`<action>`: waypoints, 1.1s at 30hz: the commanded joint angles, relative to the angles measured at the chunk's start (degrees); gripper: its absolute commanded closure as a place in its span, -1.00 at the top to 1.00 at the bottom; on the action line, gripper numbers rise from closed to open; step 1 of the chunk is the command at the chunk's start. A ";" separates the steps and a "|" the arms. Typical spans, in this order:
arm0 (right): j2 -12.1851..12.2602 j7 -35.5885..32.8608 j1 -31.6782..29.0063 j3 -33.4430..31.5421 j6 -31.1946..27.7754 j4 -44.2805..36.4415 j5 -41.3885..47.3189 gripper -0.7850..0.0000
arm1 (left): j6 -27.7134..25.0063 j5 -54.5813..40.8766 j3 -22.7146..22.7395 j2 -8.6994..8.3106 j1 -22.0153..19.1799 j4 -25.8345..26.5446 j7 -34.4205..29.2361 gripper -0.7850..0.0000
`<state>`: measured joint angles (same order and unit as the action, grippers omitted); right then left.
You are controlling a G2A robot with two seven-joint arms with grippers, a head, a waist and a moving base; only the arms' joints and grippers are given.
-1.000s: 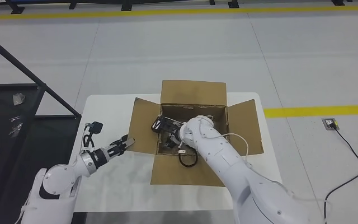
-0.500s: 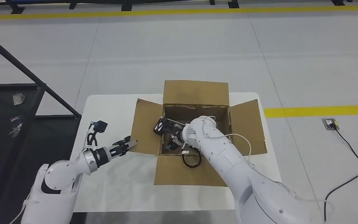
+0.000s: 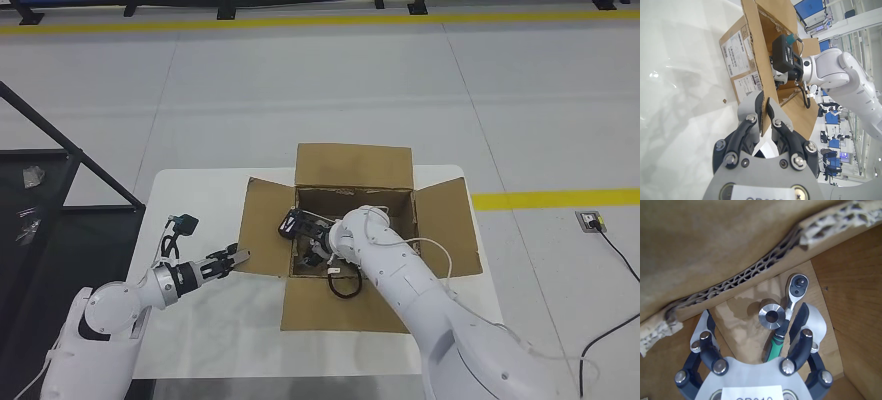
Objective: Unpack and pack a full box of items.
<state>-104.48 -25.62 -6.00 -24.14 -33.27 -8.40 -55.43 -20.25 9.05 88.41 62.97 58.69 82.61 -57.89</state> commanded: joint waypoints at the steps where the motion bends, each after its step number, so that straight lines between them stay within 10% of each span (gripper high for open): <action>1: -0.01 0.01 0.00 0.01 0.02 -0.01 0.00 -0.32 | 0.01 0.00 0.02 0.00 0.02 0.01 0.00 -1.00; 7: -0.01 0.01 0.00 0.01 0.02 -0.01 0.00 -0.16 | 0.01 0.00 0.02 0.00 0.02 0.01 0.00 -1.00; 8: -0.01 0.01 0.00 0.01 0.02 -0.01 0.00 1.00 | 0.01 0.00 0.02 0.00 0.02 0.01 0.00 -1.00; 12: -0.01 -0.92 -0.17 0.20 -0.27 0.15 -0.39 1.00 | 0.67 -1.24 0.23 -0.01 -0.34 -0.29 0.48 -1.00; 14: -0.01 -0.92 -0.17 0.20 -0.27 0.15 -0.39 1.00 | 1.34 -2.53 -0.03 -0.09 -0.52 -0.38 -0.09 0.12; 15: -0.01 -0.92 -0.17 0.20 -0.27 0.15 -0.39 1.00 | 1.43 -3.04 -0.10 -0.18 -0.60 -0.28 -0.78 1.00; 33: 1.54 1.22 -0.85 -0.81 4.29 -3.10 -1.79 1.00 | 1.43 -3.04 -0.10 -0.18 -0.60 -0.28 -0.78 1.00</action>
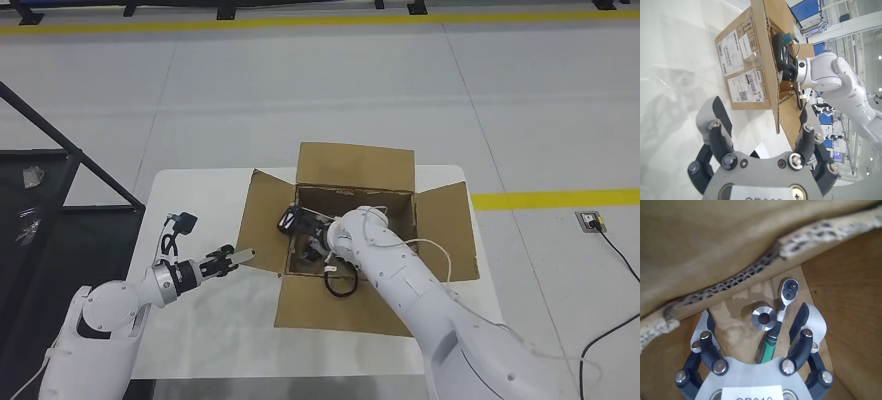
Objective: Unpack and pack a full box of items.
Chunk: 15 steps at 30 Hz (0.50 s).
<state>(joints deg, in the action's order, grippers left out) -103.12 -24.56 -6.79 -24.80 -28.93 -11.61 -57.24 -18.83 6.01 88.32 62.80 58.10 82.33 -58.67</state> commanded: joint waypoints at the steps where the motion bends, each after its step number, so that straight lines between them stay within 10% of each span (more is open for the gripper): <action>1: 0.35 0.20 -0.19 -0.34 -0.34 0.16 0.18 1.00 | 0.00 0.00 0.00 0.00 0.00 0.00 0.00 1.00; 15: 2.58 2.47 -1.72 -2.24 -3.62 0.01 0.72 0.99 | 0.00 0.00 0.00 0.00 0.00 0.00 0.00 1.00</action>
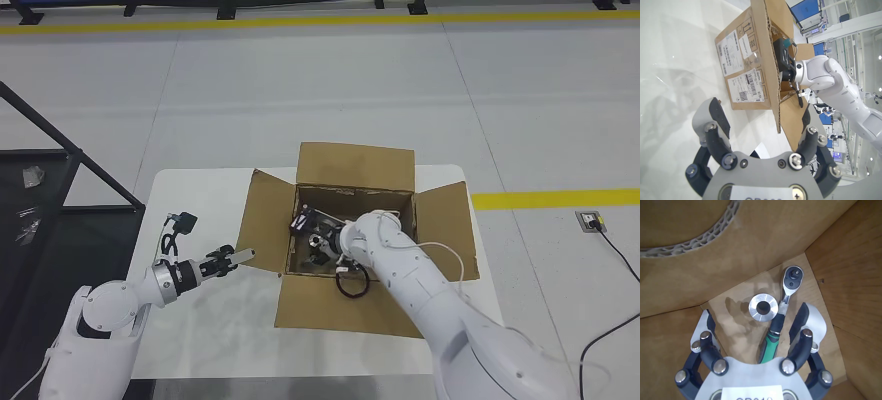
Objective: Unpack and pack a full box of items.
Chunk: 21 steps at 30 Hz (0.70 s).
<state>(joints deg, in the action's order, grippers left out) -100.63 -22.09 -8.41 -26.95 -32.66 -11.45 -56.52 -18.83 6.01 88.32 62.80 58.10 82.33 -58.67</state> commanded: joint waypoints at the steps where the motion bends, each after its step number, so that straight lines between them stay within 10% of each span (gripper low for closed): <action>1: 0.17 0.02 -0.24 -0.26 0.28 -0.31 0.14 0.99 | 0.10 0.05 -0.10 0.01 0.29 0.22 0.63 1.00; 7: 0.71 0.57 -0.65 -1.14 1.23 -1.05 0.49 0.59 | 0.35 0.12 -0.66 -0.28 1.45 1.69 1.85 1.00; 9: 0.86 0.63 -0.76 -1.43 1.58 -1.30 0.62 -0.01 | 0.33 -0.11 -0.76 -0.41 1.53 1.84 1.76 1.00; 21: 1.19 -0.67 -1.10 -2.66 2.58 -2.51 0.76 0.77 | 0.04 -1.20 -1.04 -1.14 1.95 2.50 2.03 0.94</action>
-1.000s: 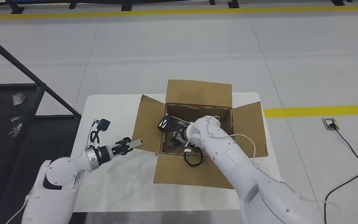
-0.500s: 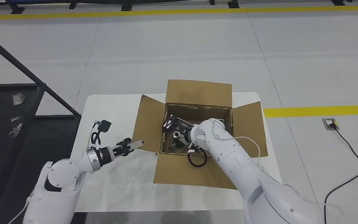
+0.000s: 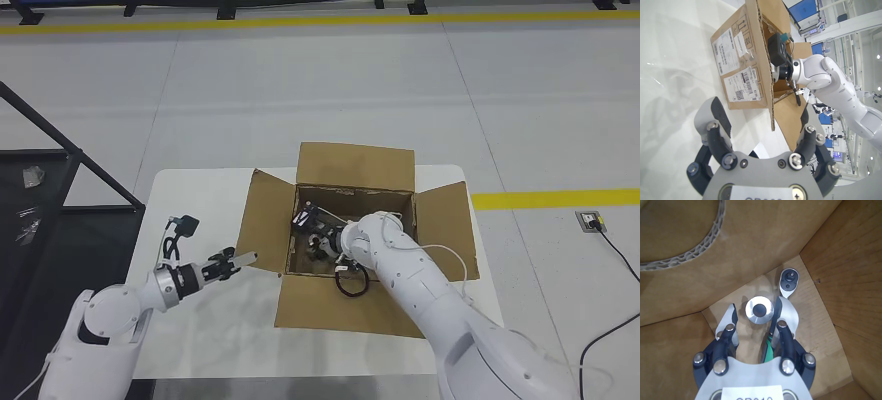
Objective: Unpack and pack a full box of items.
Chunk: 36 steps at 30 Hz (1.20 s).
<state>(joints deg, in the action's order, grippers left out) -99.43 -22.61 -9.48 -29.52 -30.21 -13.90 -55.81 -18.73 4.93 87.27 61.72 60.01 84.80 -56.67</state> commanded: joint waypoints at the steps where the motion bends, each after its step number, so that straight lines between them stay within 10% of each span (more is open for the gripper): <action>1: 0.00 -0.30 -0.05 -0.18 0.18 -0.09 0.05 0.84 | -0.14 -0.21 0.01 -0.12 0.09 0.04 0.10 0.93; 17: -0.11 -0.66 -0.65 -1.30 1.87 -0.18 -0.46 0.54 | -0.91 -1.71 0.33 -1.13 1.30 0.67 0.43 0.87; 19: -0.18 -0.49 -0.80 -1.40 2.65 -0.25 -0.62 0.00 | -0.84 -1.77 0.43 -1.27 1.49 0.67 0.45 0.87; 24: -0.37 -0.59 -1.10 -1.65 3.52 -0.31 -0.84 0.20 | -1.22 -2.23 0.74 -1.60 1.87 0.75 0.42 0.88; 28: -0.50 -0.72 -1.14 -1.90 3.63 -0.22 -0.91 -0.26 | -1.34 -2.55 0.93 -1.85 2.14 0.70 0.71 0.89; 31: -0.56 -0.59 -1.06 -2.07 3.65 -0.16 -1.08 -1.00 | -1.40 -2.74 0.98 -1.98 2.36 0.75 1.42 0.88; 36: -0.57 0.36 -1.26 -2.01 3.97 -0.86 -2.23 -1.00 | -0.24 -3.79 1.12 -1.99 2.93 1.25 5.24 0.94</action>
<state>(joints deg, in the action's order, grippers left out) -100.02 -22.46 -10.62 -31.55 -26.40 -14.63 -57.81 -19.39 1.54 88.49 59.70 62.82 85.78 -52.32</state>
